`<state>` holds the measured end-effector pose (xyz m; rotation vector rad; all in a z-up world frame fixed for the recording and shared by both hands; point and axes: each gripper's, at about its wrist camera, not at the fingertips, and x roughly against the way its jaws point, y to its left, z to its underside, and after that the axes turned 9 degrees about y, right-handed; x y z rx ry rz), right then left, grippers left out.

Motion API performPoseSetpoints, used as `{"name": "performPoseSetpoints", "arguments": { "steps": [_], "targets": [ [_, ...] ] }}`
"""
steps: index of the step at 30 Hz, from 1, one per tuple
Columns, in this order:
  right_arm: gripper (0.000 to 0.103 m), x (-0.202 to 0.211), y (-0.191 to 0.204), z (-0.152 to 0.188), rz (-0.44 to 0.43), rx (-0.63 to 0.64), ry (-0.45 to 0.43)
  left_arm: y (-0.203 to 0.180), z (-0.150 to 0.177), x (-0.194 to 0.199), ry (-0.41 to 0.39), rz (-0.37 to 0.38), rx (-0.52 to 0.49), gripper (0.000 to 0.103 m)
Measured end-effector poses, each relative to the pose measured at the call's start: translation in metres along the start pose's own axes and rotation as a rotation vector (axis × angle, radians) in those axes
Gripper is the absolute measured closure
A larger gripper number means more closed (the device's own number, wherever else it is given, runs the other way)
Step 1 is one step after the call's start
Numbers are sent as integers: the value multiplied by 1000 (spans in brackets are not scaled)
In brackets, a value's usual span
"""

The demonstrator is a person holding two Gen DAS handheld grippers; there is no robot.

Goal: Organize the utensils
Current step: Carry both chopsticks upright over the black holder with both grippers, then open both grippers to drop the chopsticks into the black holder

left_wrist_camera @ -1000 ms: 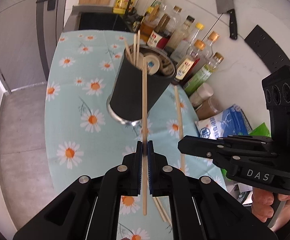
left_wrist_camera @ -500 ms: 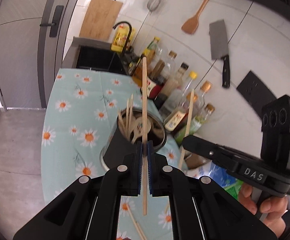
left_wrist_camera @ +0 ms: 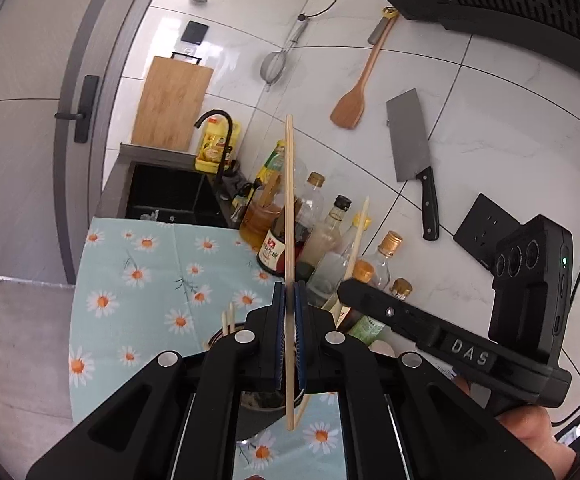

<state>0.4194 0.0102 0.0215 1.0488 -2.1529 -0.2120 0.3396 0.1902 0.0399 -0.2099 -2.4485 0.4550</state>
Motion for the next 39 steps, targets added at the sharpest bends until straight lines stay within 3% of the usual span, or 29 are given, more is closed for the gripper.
{"name": "performPoseSetpoints", "arguments": {
  "steps": [5, 13, 27, 28, 30, 39],
  "targets": [
    [97, 8, -8, -13, 36, -17, -89, 2, -7, -9, -48, -18, -23, 99],
    [97, 8, -17, -24, 63, 8, -147, 12, -8, -21, -78, 3, -2, 99],
    [97, -28, -33, -7, 67, -33, -19, 32, 5, -62, 1, -1, 14, 99],
    [96, -30, -33, -6, 66, -33, -10, 31, 6, -63, 3, -5, 8, 98],
    [81, -32, -34, -5, 80, -37, 9, 30, 7, -64, 12, -6, -2, 98],
    [78, -27, -38, -1, 69, -84, 27, 31, 15, -57, 36, 1, 7, 98]
  ]
}}
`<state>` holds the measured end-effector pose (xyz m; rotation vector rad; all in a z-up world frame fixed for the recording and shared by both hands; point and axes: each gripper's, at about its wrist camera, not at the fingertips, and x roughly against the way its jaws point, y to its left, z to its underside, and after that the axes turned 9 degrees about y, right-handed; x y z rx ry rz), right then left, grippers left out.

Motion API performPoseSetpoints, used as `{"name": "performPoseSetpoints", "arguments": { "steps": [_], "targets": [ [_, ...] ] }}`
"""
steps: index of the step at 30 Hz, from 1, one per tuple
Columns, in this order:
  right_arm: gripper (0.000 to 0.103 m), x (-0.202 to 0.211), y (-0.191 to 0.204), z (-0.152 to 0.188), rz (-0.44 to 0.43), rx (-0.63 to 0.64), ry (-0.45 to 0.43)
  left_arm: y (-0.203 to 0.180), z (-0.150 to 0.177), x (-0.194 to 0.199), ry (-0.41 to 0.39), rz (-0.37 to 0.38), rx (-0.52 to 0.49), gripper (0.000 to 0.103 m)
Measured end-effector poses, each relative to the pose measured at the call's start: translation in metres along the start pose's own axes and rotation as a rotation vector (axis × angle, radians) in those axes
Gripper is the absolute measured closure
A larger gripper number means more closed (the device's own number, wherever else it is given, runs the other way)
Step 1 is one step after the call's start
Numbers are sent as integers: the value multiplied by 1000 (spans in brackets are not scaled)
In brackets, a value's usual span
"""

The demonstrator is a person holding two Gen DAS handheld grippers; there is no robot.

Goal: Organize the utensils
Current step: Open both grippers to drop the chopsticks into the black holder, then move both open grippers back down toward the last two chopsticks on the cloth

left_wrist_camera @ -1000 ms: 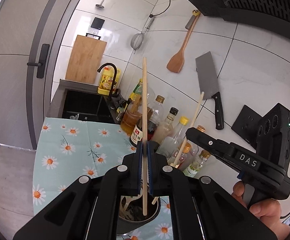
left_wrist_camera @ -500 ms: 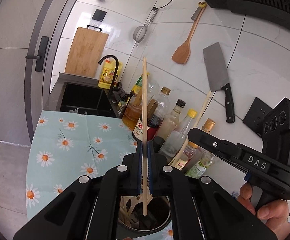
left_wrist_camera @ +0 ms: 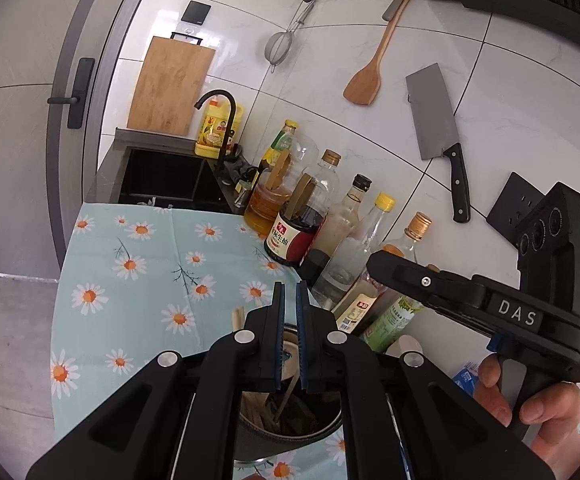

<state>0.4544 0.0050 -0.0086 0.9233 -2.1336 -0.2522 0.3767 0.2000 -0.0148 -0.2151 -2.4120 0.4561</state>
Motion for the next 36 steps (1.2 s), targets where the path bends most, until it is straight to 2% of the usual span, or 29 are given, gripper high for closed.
{"name": "performPoseSetpoints", "arguments": {
  "steps": [4, 8, 15, 17, 18, 20, 27, 29, 30, 36],
  "targets": [
    [78, 5, 2, 4, -1, -10, 14, -2, 4, 6, 9, 9, 0, 98],
    [73, 12, 6, 7, -3, -31, 27, -6, 8, 16, 14, 18, -14, 97],
    [72, 33, 20, 23, -5, -13, 50, -16, 17, 48, -21, 46, -27, 97],
    [65, 39, 23, 30, 3, -7, 63, -22, 22, 58, -25, 30, -44, 96],
    [62, 43, 24, 34, -1, -9, 66, -24, 25, 64, -29, 34, -47, 92],
    [56, 48, 26, 42, 1, -3, 77, -27, 31, 74, -35, 28, -51, 62],
    [42, 69, 21, 78, 22, -7, 137, -32, 61, 107, -21, 16, -48, 61],
    [39, 73, 18, 90, 17, -17, 167, -32, 68, 113, -6, 10, -50, 51],
    [37, 75, 16, 95, 7, -21, 182, -32, 72, 116, 3, 12, -54, 50],
    [36, 71, 15, 121, 0, -29, 294, -30, 90, 122, 63, 7, -50, 49]
  ]
}}
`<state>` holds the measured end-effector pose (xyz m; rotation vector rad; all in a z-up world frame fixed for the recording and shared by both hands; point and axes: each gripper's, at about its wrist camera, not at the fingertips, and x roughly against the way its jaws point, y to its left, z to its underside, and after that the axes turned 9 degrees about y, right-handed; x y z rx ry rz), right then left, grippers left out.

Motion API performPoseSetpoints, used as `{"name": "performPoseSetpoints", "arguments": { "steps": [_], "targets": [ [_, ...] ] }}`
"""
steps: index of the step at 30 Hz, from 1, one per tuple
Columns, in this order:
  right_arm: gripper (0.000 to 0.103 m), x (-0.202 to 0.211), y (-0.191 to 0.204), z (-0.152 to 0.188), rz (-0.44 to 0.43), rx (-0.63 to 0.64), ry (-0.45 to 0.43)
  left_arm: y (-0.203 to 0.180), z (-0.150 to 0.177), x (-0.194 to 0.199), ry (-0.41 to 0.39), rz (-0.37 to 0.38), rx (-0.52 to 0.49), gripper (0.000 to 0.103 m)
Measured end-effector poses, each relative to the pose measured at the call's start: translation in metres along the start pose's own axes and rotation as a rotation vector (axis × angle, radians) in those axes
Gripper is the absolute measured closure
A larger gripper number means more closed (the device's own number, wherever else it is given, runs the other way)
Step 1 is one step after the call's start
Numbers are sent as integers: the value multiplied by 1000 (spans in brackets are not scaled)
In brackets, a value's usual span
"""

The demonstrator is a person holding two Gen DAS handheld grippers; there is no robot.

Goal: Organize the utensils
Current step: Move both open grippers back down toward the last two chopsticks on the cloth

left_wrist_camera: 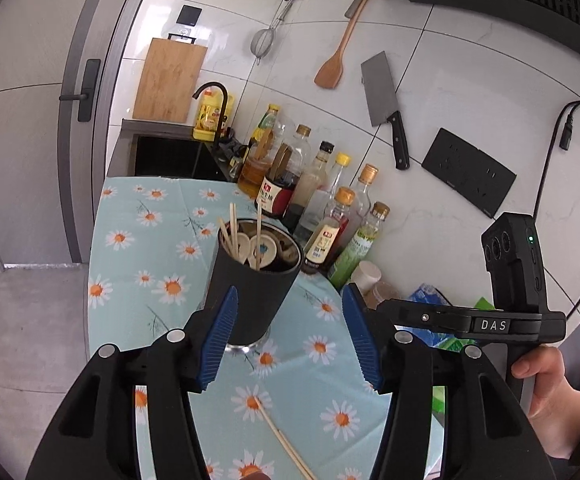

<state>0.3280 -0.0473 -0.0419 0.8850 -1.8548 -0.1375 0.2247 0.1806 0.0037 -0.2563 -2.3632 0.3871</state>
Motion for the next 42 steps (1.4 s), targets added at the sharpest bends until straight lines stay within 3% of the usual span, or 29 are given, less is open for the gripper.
{"name": "performPoseSetpoints", "arguments": {
  "steps": [2, 8, 10, 16, 19, 28, 32, 35, 42],
  "targets": [
    [35, -5, -1, 6, -28, -1, 45, 0, 7, 1, 24, -5, 6, 37],
    [32, -22, -5, 25, -21, -15, 193, 5, 26, -3, 94, -23, 13, 33],
    [32, -28, -5, 32, 0, -10, 235, 12, 34, -7, 140, -20, 40, 23],
    [32, -50, -9, 48, -12, -55, 358, 22, 56, -12, 190, -22, 49, 22],
    [32, -60, -9, 56, -10, -65, 408, 27, 68, -16, 232, -5, 73, 10],
    [32, -98, -8, 81, 80, -76, 591, 34, 113, -27, 323, 18, 76, 10],
    [45, -115, -11, 90, 123, -91, 663, 34, 125, -25, 327, 29, 51, 11],
    [49, -122, -11, 91, 141, -102, 685, 38, 130, -23, 330, 41, 63, 11],
    [73, -141, -13, 94, 173, -128, 715, 48, 143, -19, 342, 41, 109, 11]
  ]
}}
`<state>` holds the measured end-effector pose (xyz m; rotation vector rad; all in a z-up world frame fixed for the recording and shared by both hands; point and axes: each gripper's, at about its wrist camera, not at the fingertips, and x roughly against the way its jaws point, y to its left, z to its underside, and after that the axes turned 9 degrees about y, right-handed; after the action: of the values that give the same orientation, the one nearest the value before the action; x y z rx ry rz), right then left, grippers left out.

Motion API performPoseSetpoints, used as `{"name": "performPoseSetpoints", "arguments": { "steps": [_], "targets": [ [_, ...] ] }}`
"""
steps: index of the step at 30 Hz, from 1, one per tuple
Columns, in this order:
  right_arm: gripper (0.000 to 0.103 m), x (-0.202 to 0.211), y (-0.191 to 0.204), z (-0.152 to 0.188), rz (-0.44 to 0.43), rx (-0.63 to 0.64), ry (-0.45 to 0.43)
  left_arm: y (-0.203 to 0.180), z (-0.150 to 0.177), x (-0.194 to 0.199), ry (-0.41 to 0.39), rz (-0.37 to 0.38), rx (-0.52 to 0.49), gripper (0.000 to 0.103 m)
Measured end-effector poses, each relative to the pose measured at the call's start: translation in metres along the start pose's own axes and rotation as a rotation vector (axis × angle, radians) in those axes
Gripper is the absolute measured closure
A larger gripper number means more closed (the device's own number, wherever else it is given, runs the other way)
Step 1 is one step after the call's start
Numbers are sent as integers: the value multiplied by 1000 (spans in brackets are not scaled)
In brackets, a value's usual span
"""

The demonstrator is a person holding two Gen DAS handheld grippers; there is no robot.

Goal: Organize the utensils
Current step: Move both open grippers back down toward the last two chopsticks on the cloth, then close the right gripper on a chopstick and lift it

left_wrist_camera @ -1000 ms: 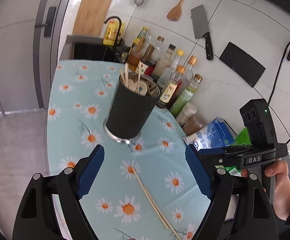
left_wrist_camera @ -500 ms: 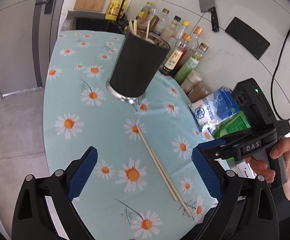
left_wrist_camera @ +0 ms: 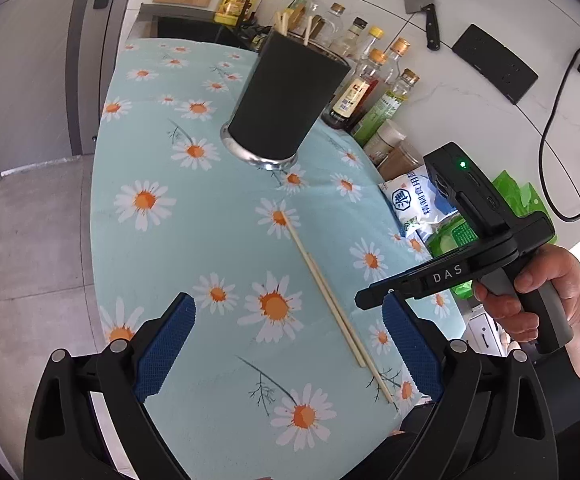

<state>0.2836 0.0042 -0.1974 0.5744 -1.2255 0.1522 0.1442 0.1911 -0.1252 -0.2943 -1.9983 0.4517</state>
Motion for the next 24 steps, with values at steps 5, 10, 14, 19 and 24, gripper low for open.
{"name": "performPoseSetpoints", "arguments": {
  "steps": [5, 10, 14, 19, 24],
  "targets": [
    [83, -9, 8, -4, 26, 9, 16, 4, 9, -2, 17, 14, 6, 11],
    [87, -12, 15, -6, 95, 31, 0, 6, 16, -5, 36, 33, 8, 11],
    [88, -25, 23, -11, 123, 38, 15, 7, 20, -10, 56, 42, 8, 11],
    [90, -36, 28, -13, 160, 35, 28, 9, 23, -13, 70, 40, 5, 11],
    [91, -42, 36, -11, 176, 32, 34, 13, 22, -15, 77, 51, 19, 11]
  ]
}}
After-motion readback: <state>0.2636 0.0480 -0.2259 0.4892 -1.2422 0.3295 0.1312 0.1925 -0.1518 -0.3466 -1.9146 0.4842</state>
